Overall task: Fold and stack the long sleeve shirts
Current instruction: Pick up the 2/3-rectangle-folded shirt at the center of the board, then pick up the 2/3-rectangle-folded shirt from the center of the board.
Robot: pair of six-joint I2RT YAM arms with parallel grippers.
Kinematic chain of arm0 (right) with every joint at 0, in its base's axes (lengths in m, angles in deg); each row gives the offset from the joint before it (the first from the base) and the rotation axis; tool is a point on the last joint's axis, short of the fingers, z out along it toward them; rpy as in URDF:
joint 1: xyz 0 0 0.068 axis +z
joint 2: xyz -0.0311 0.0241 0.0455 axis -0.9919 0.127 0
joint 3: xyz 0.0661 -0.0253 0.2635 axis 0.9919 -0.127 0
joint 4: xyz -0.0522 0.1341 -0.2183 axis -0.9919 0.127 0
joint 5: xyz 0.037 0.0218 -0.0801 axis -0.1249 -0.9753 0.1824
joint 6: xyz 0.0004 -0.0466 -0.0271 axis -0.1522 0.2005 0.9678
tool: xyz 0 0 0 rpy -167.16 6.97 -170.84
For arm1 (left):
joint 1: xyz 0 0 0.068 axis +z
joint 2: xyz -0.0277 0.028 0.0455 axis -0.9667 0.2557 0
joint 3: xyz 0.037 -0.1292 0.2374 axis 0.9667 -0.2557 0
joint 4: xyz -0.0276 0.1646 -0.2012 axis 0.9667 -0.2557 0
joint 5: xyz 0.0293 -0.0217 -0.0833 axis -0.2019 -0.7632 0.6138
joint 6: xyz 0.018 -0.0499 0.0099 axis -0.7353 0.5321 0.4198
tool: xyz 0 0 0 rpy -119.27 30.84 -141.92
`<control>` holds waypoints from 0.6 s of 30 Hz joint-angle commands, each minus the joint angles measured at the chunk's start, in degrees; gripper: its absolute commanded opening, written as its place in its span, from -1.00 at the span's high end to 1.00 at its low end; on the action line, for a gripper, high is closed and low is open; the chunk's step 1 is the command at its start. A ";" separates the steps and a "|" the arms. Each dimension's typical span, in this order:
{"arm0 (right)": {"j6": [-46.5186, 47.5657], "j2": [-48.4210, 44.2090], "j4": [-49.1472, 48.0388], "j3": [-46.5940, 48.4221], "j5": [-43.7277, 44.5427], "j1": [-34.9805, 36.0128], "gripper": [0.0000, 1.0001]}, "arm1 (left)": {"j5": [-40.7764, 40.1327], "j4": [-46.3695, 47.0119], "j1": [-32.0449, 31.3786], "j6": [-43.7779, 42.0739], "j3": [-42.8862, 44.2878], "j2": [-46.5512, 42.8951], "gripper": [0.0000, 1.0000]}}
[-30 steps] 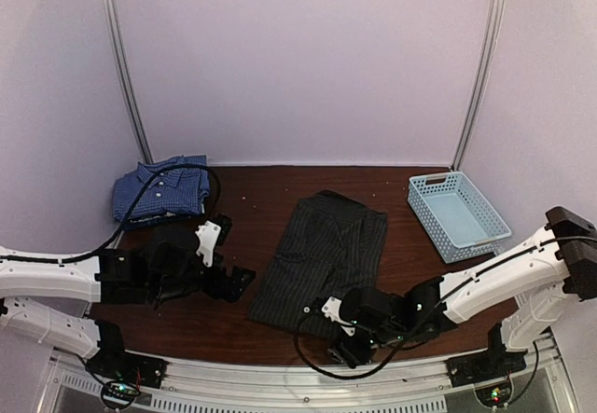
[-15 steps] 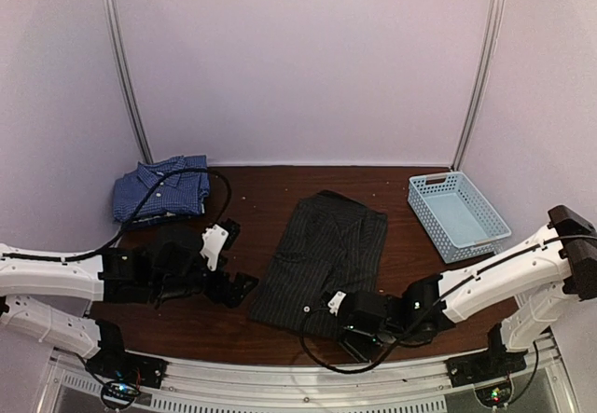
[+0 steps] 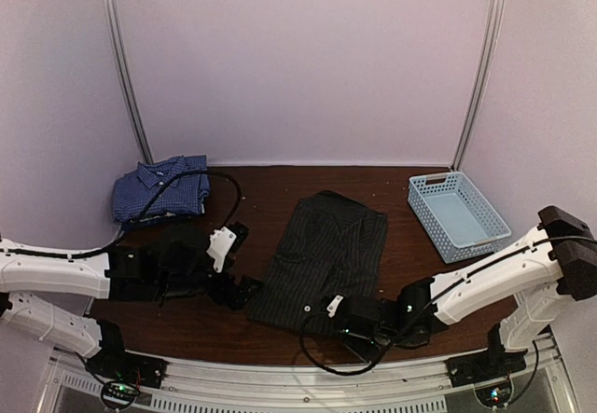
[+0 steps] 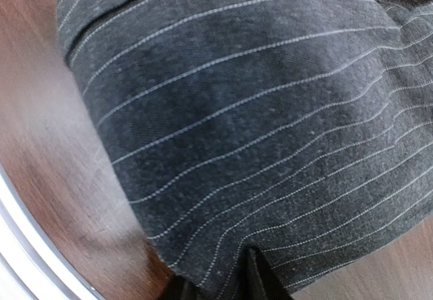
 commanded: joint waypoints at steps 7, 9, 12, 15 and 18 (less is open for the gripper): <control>-3.16 -10.53 1.23 -5.18 -5.67 1.30 1.00 | 13.73 15.59 -3.61 -8.49 -4.86 -1.61 -0.83; -3.76 -13.78 1.27 -6.50 -8.00 1.29 1.00 | 16.18 19.54 -5.11 -10.51 -7.00 -2.32 -0.82; -4.75 -18.86 1.66 -7.94 -11.96 1.24 1.00 | 17.32 21.27 -7.27 -12.74 -8.24 -0.65 -0.79; -5.76 -23.80 2.15 -8.73 -14.60 1.08 1.00 | 18.07 21.41 -9.96 -14.89 -7.19 3.70 -0.69; -6.65 -26.84 2.88 -9.50 -15.89 0.25 1.00 | 18.37 23.00 -12.03 -16.77 -6.29 7.68 -0.70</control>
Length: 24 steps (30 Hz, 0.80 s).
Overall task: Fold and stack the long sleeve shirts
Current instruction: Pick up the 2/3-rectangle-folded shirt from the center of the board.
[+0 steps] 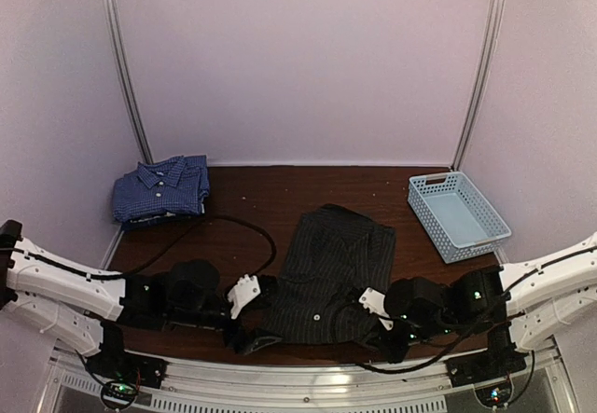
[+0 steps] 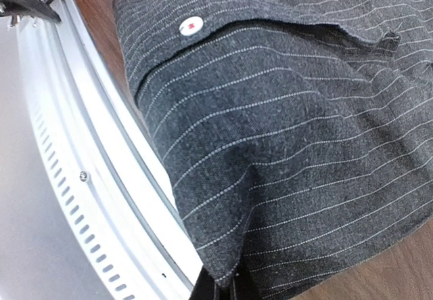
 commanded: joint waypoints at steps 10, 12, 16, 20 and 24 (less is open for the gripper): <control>-2.84 -9.09 -0.05 -3.43 -7.57 -4.49 1.00 | 0.20 6.30 -4.94 -8.78 3.30 12.91 -0.81; -2.74 -9.45 -0.18 -3.56 -8.30 -5.17 1.00 | -1.93 6.19 -5.63 -9.35 3.26 13.64 -0.81; -2.60 -10.15 -0.91 -4.01 -9.70 -6.10 1.00 | -11.17 5.66 -8.07 -11.03 3.44 15.30 -0.77; -2.67 -10.93 -1.55 -4.31 -11.00 -6.40 1.00 | -20.22 5.70 -10.00 -11.78 4.26 16.93 -0.60; -2.95 -12.01 -2.11 -4.85 -11.88 -6.54 1.00 | -26.91 5.82 -10.75 -13.51 5.21 18.33 -0.32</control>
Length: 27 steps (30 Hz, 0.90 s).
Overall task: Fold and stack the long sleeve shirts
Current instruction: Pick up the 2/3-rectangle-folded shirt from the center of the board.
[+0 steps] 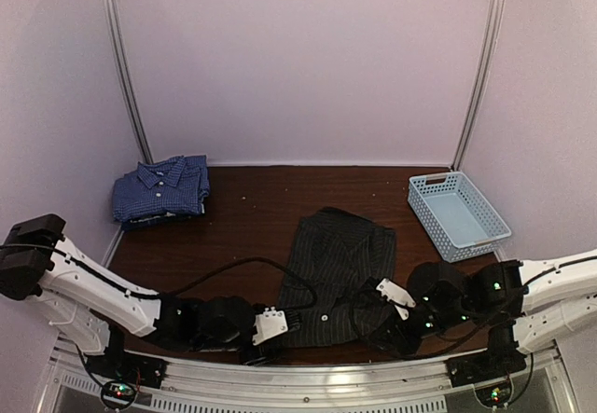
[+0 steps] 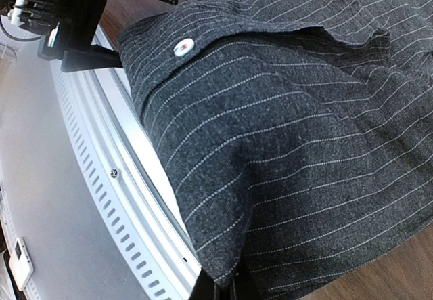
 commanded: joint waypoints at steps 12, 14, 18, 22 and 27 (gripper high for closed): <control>-0.84 -1.61 -1.38 -1.29 -0.32 -0.55 0.94 | -5.27 -9.87 -0.55 1.30 9.84 2.13 1.00; -0.90 -1.50 -0.86 -1.15 0.85 -0.59 0.79 | -2.72 -13.70 -0.52 2.79 11.34 1.44 1.00; -1.13 -0.48 -0.02 -0.62 2.41 -0.35 0.26 | 4.68 -21.80 -0.36 6.73 14.57 -0.02 1.00; -1.41 0.02 -0.80 -0.67 3.72 1.78 -0.25 | 11.06 -27.72 -0.13 10.60 17.17 -0.88 1.00; -1.70 2.07 -0.45 1.23 6.92 6.67 -0.42 | 19.00 -32.91 2.12 14.53 19.88 -2.16 1.00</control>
